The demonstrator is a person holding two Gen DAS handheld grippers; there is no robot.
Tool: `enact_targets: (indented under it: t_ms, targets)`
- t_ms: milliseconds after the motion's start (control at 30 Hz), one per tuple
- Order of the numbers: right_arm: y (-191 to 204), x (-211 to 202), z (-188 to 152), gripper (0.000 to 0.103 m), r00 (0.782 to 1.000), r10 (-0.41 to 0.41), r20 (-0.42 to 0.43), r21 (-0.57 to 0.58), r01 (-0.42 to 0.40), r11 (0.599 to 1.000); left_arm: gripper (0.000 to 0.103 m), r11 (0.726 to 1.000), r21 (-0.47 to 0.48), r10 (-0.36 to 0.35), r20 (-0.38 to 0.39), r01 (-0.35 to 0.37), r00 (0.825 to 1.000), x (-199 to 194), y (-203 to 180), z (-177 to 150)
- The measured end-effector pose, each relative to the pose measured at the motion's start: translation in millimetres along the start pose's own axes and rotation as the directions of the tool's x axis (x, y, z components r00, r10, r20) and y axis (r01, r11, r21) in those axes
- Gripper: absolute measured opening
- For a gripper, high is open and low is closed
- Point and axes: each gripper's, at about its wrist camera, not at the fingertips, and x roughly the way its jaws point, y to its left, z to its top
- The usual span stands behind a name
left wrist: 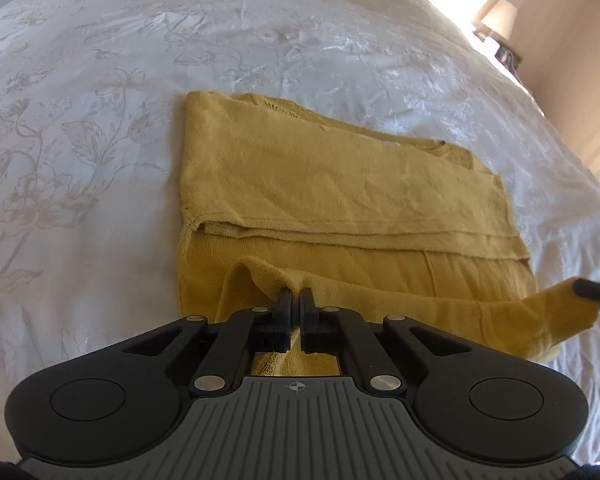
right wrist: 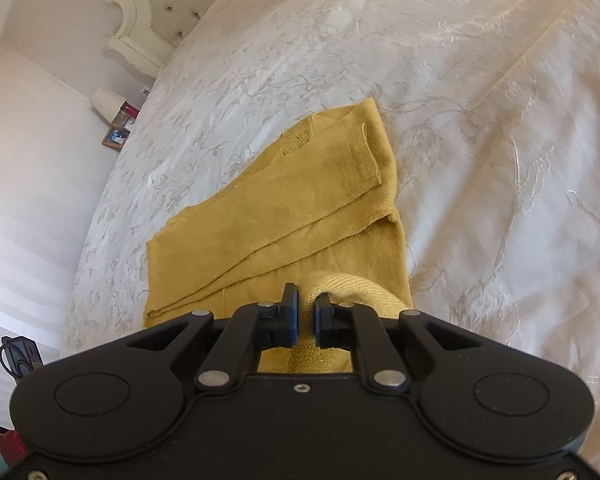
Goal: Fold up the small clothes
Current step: 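Lift the hem with both grippers and fold it toward the collar, then lay the hem near the collar and open both grippers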
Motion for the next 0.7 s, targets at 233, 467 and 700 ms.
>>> enact_targets:
  t_ms: [233, 467, 700]
  targets:
    - [10.9, -4.3, 33.3, 0.017, 0.995, 0.050, 0.080, -0.002, -0.050, 0.999, 0.004, 0.982, -0.181, -0.015, 0.170, 0.046, 0.985, -34.7, 19.8, 36.6]
    - [8.7, 48.3, 87.4, 0.017, 0.996, 0.035, 0.085, 0.023, -0.037, 0.999, 0.004, 0.973, -0.227, 0.013, 0.218, 0.037, 0.976, -11.1, 39.9, 85.4]
    - [-0.8, 97.9, 110.8, 0.021, 0.999, -0.035, 0.029, 0.021, 0.034, 0.999, 0.004, 0.977, -0.211, 0.061, 0.155, -0.028, 0.986, 35.4, 45.5, 100.3]
